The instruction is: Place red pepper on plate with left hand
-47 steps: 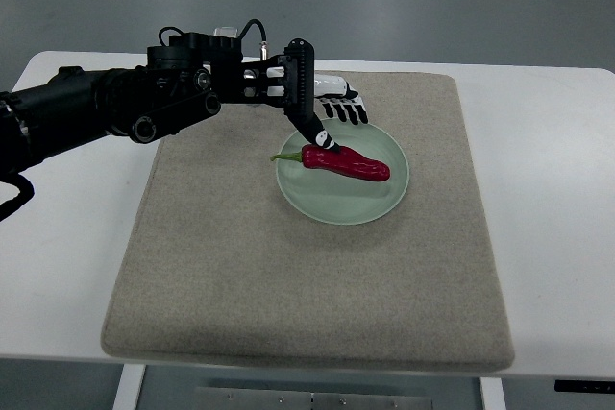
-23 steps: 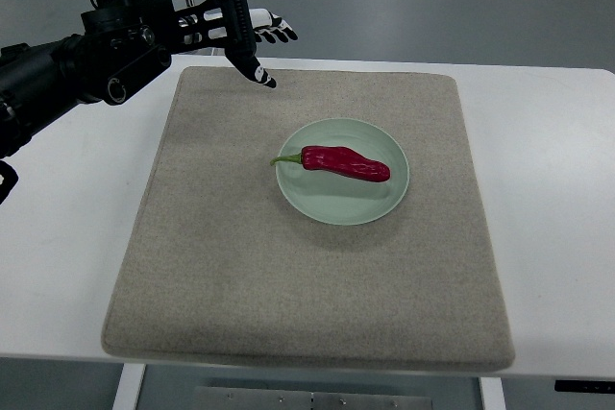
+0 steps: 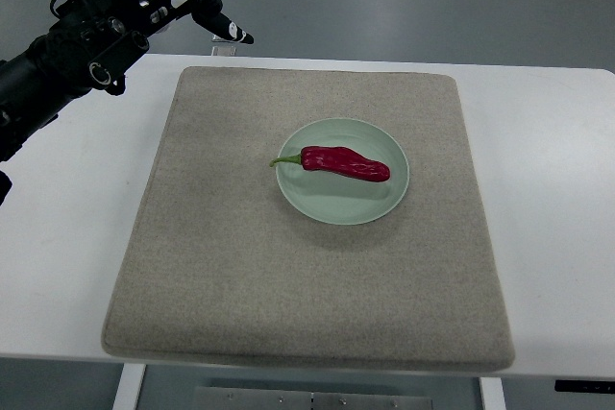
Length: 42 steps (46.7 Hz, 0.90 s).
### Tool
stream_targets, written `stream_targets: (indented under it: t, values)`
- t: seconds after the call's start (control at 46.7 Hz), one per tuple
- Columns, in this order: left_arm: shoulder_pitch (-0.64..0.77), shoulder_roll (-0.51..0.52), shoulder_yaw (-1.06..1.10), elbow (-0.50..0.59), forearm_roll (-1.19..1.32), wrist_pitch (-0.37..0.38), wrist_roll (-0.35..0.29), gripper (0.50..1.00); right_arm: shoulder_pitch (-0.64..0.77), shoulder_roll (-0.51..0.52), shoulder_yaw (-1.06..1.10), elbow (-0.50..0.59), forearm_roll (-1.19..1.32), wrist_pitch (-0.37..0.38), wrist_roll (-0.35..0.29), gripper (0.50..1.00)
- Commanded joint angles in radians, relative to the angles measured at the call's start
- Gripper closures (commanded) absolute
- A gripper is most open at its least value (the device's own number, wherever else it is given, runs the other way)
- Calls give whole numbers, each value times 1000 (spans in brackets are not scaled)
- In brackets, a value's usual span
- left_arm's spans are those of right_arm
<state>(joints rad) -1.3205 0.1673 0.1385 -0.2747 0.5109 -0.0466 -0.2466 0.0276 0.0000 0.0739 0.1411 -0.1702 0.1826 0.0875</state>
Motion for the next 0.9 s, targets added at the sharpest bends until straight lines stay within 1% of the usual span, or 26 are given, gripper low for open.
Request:
stream_targets:
  t: [0.0, 0.15, 0.278, 0.385, 0.514, 0.578, 0.77, 0.877]
  values:
    - [9, 0, 0, -1, -133, 19, 13, 540, 0, 0, 0, 0, 0, 0, 0, 568]
    - [11, -17, -14, 3, -382, 27, 35, 540, 0, 0, 0, 0, 0, 0, 0, 568]
    - [17, -35, -53, 54, -595, 27, 63, 540, 0, 0, 0, 0, 0, 0, 0, 568]
    - [37, -58, -80, 94, -738, 22, 63, 540, 0, 0, 0, 0, 0, 0, 0, 568]
    - [55, -72, -91, 114, -873, -2, 60, 536, 0, 0, 0, 0, 0, 0, 0, 568]
    - [60, -78, -97, 133, -942, -42, 56, 536, 0, 0, 0, 0, 0, 0, 0, 568]
    - [101, -112, -115, 259, -1092, -255, 44, 536, 0, 0, 0, 0, 0, 0, 0, 568]
    - [132, -146, -175, 334, -1117, -311, 40, 536, 0, 0, 0, 0, 0, 0, 0, 568]
